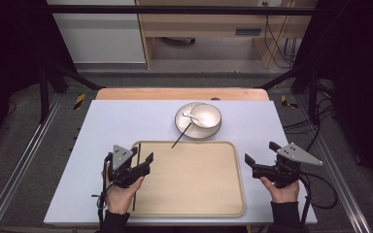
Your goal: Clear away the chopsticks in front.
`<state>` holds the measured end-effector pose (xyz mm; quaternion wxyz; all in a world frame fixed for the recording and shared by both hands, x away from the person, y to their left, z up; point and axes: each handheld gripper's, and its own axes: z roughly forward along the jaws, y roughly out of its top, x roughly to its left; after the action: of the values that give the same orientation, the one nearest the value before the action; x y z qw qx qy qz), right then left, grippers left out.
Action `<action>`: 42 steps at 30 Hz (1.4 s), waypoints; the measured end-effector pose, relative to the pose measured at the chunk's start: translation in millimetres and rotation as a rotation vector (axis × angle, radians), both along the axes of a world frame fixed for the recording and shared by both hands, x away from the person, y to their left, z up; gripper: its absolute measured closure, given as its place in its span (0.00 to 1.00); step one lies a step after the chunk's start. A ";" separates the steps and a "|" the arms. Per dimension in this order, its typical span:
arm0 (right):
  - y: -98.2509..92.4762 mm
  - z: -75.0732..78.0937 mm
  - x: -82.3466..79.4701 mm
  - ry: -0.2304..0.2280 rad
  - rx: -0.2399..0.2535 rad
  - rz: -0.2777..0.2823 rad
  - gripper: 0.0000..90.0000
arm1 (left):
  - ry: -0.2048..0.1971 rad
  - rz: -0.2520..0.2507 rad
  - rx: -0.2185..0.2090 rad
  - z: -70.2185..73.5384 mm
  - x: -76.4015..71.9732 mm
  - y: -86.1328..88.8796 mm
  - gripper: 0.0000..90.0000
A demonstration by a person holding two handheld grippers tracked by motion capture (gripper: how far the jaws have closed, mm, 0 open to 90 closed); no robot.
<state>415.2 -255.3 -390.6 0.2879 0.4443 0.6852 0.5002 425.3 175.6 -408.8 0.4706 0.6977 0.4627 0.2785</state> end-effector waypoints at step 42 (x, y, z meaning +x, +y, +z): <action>-4.0 -0.6 2.0 0.006 0.006 -0.005 0.05 | 0.040 -0.189 0.201 -2.7 106.3 -81.4 0.22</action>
<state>417.2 -259.3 -391.2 0.2856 0.4485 0.6834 0.5003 531.6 94.2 -411.5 0.4131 0.7872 0.3739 0.2642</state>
